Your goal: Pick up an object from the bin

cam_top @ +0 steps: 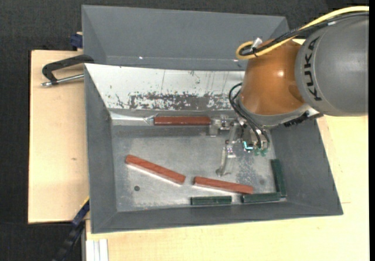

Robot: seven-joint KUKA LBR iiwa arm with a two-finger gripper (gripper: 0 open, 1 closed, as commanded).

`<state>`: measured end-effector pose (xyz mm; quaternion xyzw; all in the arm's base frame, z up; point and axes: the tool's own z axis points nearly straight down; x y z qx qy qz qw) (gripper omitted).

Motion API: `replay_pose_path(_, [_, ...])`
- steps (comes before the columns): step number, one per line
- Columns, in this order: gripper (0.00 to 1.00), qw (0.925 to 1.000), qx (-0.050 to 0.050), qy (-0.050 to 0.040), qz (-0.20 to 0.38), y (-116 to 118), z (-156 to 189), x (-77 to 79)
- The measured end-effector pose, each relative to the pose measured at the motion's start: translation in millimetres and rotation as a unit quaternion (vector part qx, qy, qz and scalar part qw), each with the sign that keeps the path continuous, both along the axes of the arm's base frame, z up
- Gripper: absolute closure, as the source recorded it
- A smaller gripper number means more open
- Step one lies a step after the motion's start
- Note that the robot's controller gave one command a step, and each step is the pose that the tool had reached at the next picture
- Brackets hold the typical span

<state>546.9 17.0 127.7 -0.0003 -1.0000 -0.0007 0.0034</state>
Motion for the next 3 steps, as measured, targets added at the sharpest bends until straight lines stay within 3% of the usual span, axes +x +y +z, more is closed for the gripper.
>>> replay_pose_path(1, [0.0, 1.0, 0.0, -0.0035, 0.0, 0, 4, 1.6])
replay_pose_path(2, [0.0, 0.9997, 0.0, -0.0086, 0.022, 2, -10, -11.1])
replay_pose_path(3, [1.0, 0.9995, 0.0, -0.0018, 0.031, 19, -54, -50.4])
